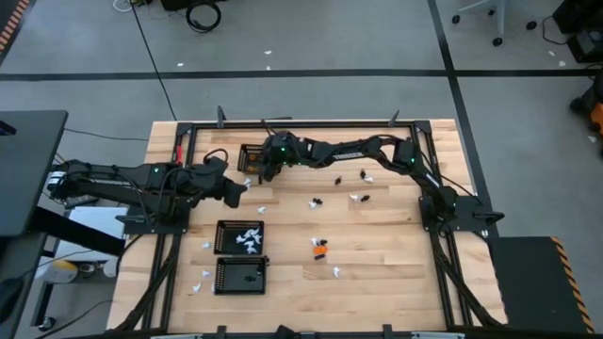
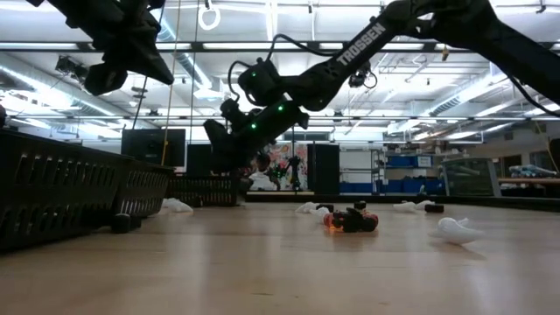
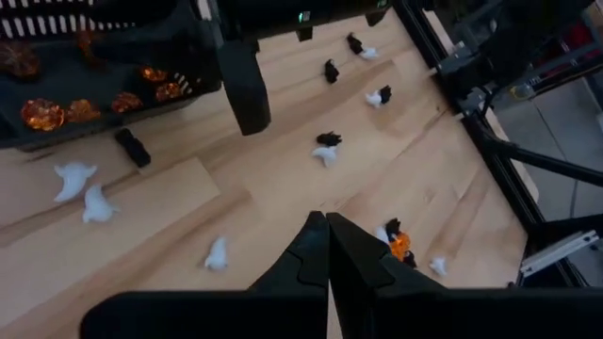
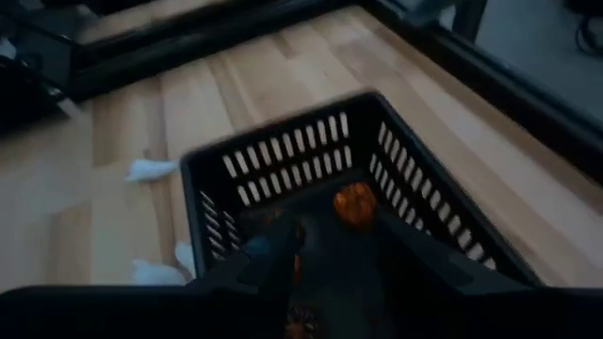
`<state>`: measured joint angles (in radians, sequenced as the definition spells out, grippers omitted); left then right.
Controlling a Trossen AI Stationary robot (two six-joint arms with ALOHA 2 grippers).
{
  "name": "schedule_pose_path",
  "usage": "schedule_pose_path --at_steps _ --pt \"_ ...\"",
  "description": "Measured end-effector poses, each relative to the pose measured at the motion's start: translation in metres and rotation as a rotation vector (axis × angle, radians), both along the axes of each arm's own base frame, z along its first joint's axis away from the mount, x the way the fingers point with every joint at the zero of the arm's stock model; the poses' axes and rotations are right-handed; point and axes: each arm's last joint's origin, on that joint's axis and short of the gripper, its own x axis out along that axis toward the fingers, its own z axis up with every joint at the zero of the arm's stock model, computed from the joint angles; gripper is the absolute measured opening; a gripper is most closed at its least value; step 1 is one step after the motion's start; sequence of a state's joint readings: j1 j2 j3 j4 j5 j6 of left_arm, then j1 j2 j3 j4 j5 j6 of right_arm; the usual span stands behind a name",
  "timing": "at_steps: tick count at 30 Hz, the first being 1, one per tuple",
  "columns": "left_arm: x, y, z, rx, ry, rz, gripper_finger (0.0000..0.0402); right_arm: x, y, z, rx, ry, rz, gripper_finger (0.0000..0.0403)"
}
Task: Sort Halloween decoration
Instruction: Put the bottom right orange pumpkin toy into the top black bin, then put the white toy into the middle black bin
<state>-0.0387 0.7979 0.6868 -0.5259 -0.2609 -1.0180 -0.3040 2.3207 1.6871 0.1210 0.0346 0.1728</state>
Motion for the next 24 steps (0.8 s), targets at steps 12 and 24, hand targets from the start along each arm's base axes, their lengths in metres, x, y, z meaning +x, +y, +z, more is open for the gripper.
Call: schedule_pose_path --at_steps 12,24 --pt "0.000 0.000 0.000 0.056 0.020 -0.041 0.0009 -0.019 0.004 0.067 -0.021 -0.020 0.109 0.0171" --pt "0.000 0.000 -0.001 0.172 0.056 -0.128 0.0009 -0.101 0.102 0.078 -0.025 0.149 0.246 0.0159"
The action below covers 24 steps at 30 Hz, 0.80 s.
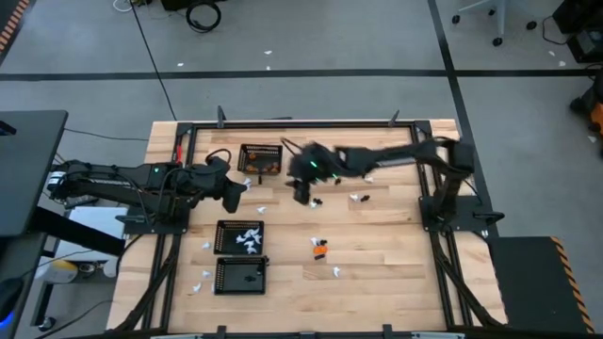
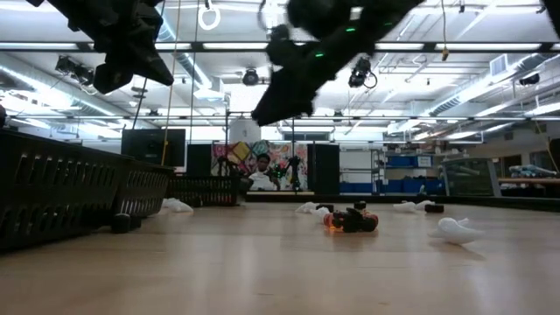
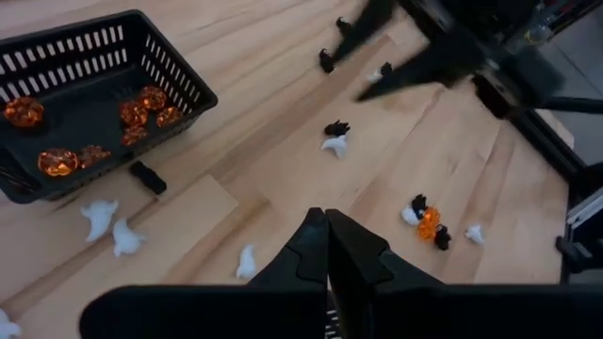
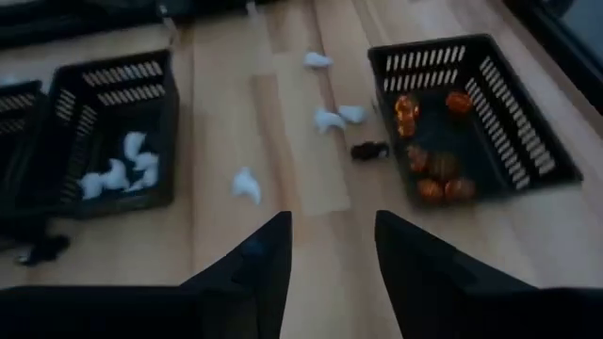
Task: Sort Halloween decoration
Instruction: Put the white toy into the middle black bin
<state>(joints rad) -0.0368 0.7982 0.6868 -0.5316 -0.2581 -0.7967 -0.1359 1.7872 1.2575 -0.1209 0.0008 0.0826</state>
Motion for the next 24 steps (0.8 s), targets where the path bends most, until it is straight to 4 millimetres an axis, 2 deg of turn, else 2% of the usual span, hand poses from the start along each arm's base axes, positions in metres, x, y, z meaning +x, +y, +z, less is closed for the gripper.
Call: schedule_pose_path --at_steps 3,7,11,20,24 --pt "0.000 0.000 0.000 0.019 0.004 -0.014 0.0009 -0.030 0.020 -0.017 0.019 -0.029 -0.061 0.0158" --pt "0.000 0.000 0.000 0.055 0.011 -0.031 0.0009 -0.064 0.034 -0.039 0.097 0.002 -0.156 0.0159" --pt "0.000 0.000 0.000 0.073 0.016 -0.041 0.0009 -0.094 0.040 -0.055 0.155 0.056 -0.197 0.0167" --pt "0.000 0.000 0.000 0.073 0.016 -0.042 0.0009 -0.155 0.041 -0.066 0.152 0.040 -0.231 0.0205" --pt "0.000 0.000 0.000 0.073 0.016 -0.042 0.0009 -0.180 0.042 -0.077 0.114 0.027 -0.264 0.0225"
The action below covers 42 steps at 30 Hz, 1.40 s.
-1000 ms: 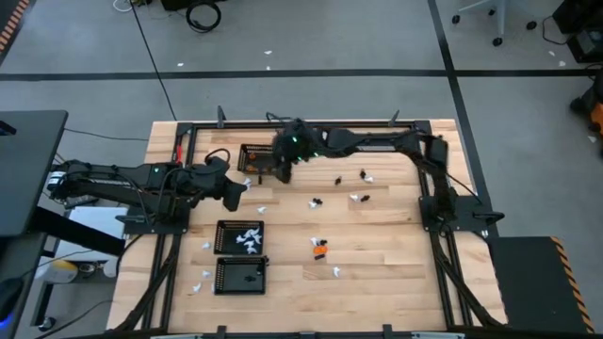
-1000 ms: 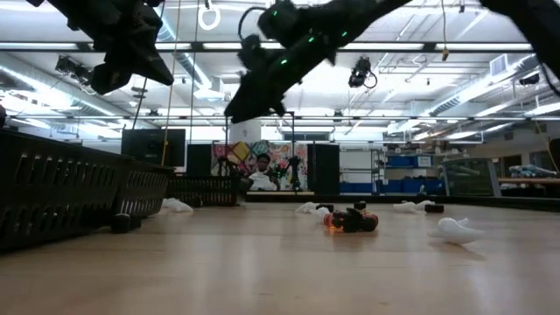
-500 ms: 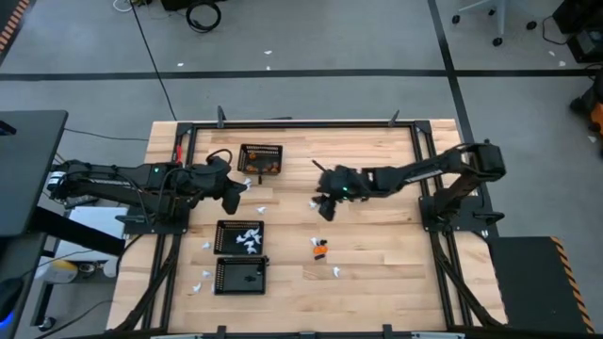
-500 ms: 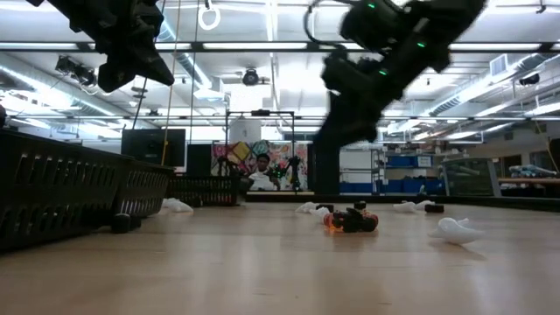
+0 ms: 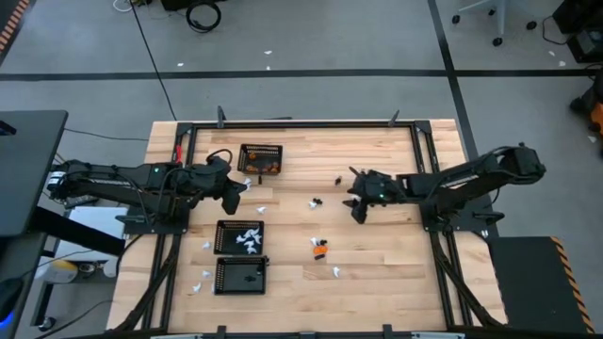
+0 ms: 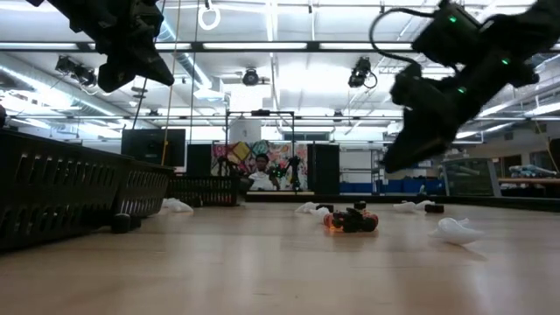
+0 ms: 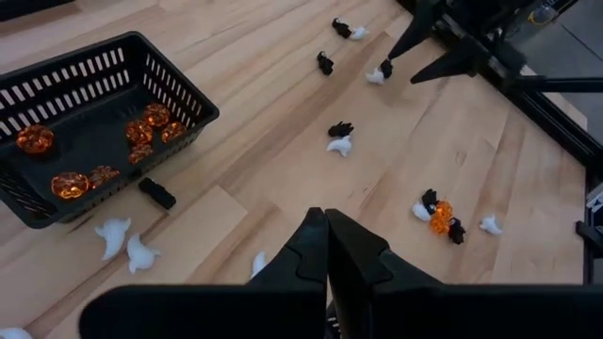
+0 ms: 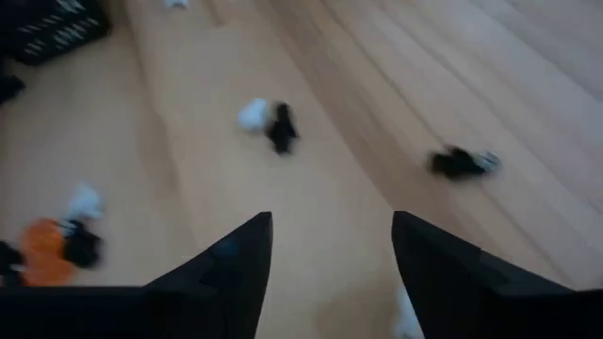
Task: Sort Halloween decoration
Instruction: Put the white toy into the middle black bin
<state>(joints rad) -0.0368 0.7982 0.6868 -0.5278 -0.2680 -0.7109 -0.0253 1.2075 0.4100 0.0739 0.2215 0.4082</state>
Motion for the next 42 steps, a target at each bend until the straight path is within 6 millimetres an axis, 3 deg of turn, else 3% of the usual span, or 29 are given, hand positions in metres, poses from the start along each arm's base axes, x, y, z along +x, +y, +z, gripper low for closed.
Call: schedule_pose_path --at_steps 5,23,31,36,42 --pt "0.000 0.000 0.000 0.007 0.000 0.010 0.0009 -0.016 -0.002 -0.017 -0.038 0.020 -0.006 0.0236" --pt "0.000 0.001 0.000 0.016 0.000 0.022 0.0009 -0.025 -0.009 -0.062 -0.138 -0.107 -0.059 0.0200" --pt "0.000 0.001 0.000 0.001 -0.004 0.033 0.0009 -0.021 0.000 -0.082 -0.137 -0.075 -0.021 0.0186" --pt "0.000 0.001 0.000 -0.021 -0.012 0.048 0.0009 -0.021 0.008 -0.087 -0.157 -0.083 -0.037 0.0159" --pt "0.000 0.001 0.000 -0.022 -0.012 0.047 0.0009 -0.023 0.009 -0.088 -0.162 -0.082 -0.049 0.0095"
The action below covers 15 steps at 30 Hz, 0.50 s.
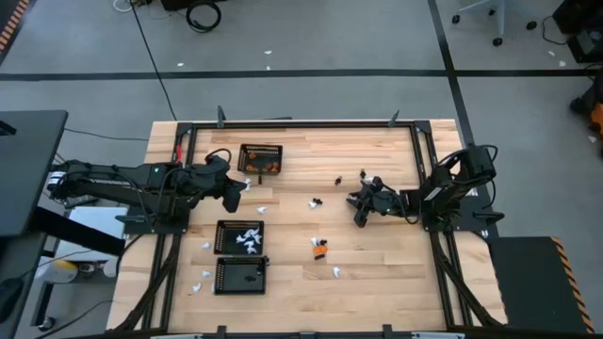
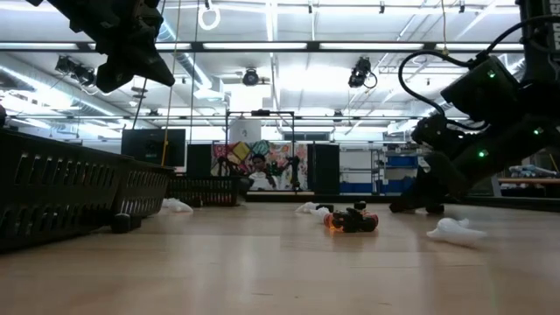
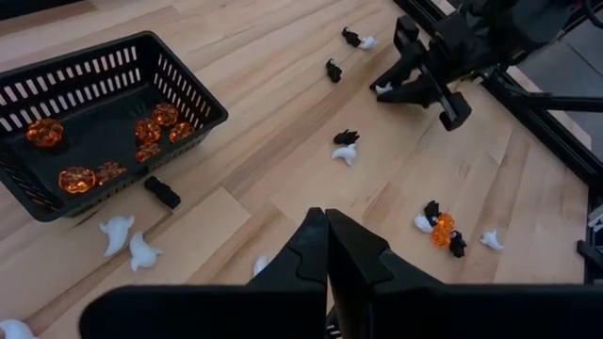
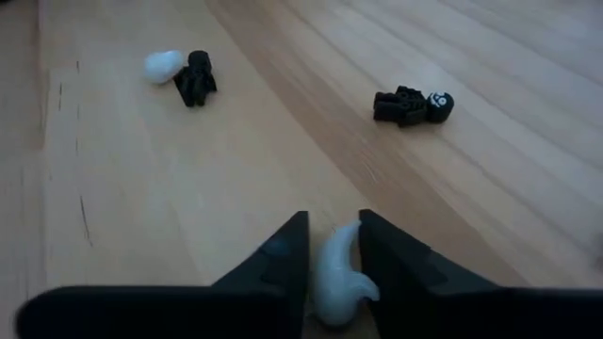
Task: Sort Halloween decoration
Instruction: Put the white toy into the middle black bin
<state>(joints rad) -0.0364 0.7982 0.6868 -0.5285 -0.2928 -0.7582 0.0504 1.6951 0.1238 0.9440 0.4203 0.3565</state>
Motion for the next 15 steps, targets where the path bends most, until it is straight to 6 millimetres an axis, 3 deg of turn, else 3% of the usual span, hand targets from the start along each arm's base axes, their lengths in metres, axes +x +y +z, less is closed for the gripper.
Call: schedule_pose_path --at_steps 4,10,15 --pt "0.000 0.000 0.000 -0.001 0.000 -0.002 0.0009 0.000 0.000 0.000 0.011 -0.006 0.003 0.0058" --pt "0.000 0.000 0.000 0.006 0.002 -0.007 0.0009 0.002 0.001 0.002 0.025 -0.040 0.021 0.0057" --pt "0.000 0.000 0.000 0.007 0.003 -0.008 0.0009 0.015 0.006 0.008 0.111 -0.079 0.137 0.0057"
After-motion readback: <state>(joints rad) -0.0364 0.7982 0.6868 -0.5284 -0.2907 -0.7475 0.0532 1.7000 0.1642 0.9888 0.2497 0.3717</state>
